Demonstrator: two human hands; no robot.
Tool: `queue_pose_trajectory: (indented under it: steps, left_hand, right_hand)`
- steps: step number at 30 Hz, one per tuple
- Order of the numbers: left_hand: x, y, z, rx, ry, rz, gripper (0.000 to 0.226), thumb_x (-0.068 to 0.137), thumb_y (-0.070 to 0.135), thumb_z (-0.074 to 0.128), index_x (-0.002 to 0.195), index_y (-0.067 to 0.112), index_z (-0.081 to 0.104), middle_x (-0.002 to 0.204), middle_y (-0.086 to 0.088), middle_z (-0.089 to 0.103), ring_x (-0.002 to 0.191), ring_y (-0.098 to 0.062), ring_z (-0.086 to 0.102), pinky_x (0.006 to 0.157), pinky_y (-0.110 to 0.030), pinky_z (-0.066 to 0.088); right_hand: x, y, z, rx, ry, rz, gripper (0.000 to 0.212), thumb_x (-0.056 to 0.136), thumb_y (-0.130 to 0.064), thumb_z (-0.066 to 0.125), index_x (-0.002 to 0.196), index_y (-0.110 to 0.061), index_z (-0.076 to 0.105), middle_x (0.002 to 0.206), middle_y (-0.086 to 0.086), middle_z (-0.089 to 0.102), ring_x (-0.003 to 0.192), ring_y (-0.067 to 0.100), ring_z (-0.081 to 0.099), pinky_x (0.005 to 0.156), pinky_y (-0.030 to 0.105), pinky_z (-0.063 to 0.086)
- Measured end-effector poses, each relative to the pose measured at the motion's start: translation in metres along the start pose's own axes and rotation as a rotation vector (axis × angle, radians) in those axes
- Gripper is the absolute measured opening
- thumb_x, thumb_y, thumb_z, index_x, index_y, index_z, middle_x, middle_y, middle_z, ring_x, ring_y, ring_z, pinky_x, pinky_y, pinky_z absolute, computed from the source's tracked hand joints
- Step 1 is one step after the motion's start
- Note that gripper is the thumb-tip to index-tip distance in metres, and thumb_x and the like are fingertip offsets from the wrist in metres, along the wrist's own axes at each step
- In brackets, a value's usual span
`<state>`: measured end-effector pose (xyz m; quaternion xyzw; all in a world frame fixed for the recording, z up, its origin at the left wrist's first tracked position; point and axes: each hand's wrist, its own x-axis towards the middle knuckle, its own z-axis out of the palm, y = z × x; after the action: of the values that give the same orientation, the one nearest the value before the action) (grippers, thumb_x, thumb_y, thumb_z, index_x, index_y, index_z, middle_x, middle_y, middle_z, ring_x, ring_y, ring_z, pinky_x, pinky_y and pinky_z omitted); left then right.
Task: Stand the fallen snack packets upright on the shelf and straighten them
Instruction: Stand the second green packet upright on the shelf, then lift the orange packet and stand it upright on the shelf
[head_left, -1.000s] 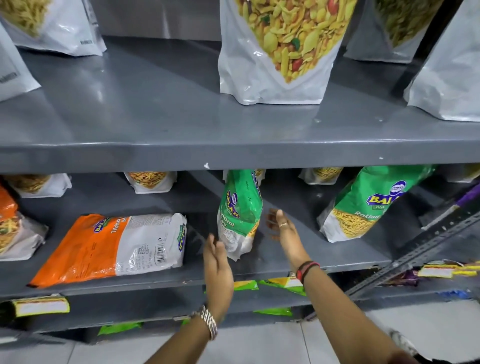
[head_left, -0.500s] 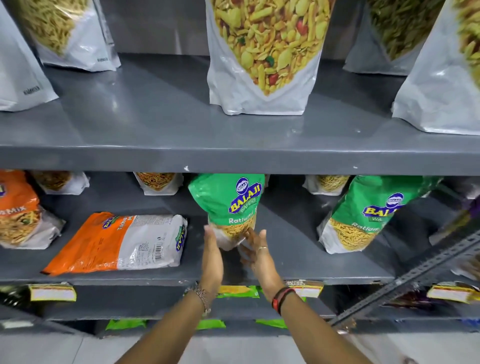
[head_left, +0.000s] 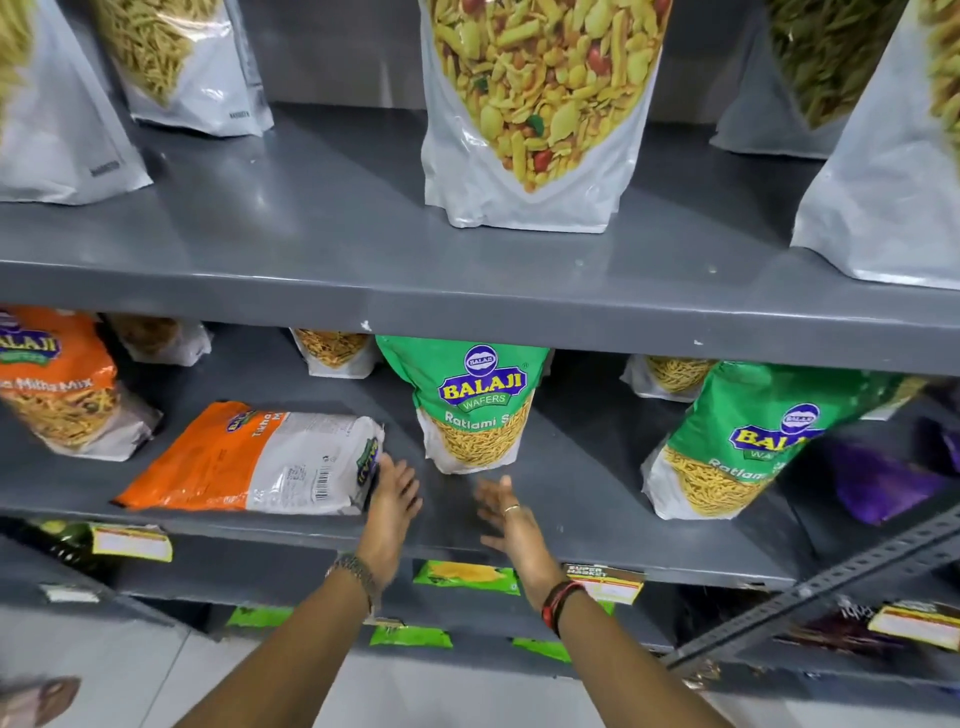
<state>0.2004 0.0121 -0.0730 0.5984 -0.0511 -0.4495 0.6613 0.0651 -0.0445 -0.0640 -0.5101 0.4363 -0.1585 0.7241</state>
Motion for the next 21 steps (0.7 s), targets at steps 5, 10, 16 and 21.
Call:
queue_pose_trajectory:
  steps: [5,10,16,21]
  left_hand:
    - [-0.031,-0.02,-0.054,-0.204,0.05,-0.089,0.046,0.098,0.016,0.027,0.142,0.002,0.028,0.146,-0.021,0.04,0.132,-0.034,0.042,0.101,-0.035,0.036]
    - [-0.035,0.008,-0.126,-0.32,0.111,-0.114,0.049,0.097,0.021,0.036,0.141,0.001,0.029,0.128,-0.017,0.051,0.118,-0.03,0.049,0.102,-0.036,0.037]
    - [-0.005,0.049,-0.19,-0.246,0.075,-0.17,0.056,0.095,0.039,0.036,0.139,0.004,0.035,0.116,-0.013,0.056,0.112,-0.028,0.055,0.097,-0.033,0.044]
    - [0.013,0.057,-0.215,-0.108,-0.02,-0.227,0.035,0.092,0.035,0.046,0.109,0.006,0.056,0.071,-0.006,0.073,0.066,-0.015,0.069,0.059,-0.021,0.056]
  right_hand:
    - [0.006,0.005,0.029,-0.092,0.032,-0.15,0.026,0.096,-0.015,0.039,0.11,-0.006,0.058,0.112,0.004,0.06,0.103,0.014,0.058,0.09,0.024,0.047]
    - [0.035,-0.015,0.094,-0.264,0.069,-0.379,0.037,0.08,0.001,0.04,0.079,-0.031,0.058,0.087,-0.006,0.063,0.094,0.02,0.06,0.095,0.035,0.048]
    - [0.078,-0.062,0.175,-0.931,0.213,-0.468,0.033,0.08,-0.022,0.047,0.11,-0.02,0.062,0.114,0.01,0.064,0.11,0.037,0.052,0.094,0.04,0.037]
    - [0.11,-0.087,0.224,-1.39,0.177,-0.188,0.048,0.093,-0.039,0.031,0.124,-0.011,0.052,0.131,0.017,0.056,0.122,0.035,0.049,0.103,0.044,0.037]
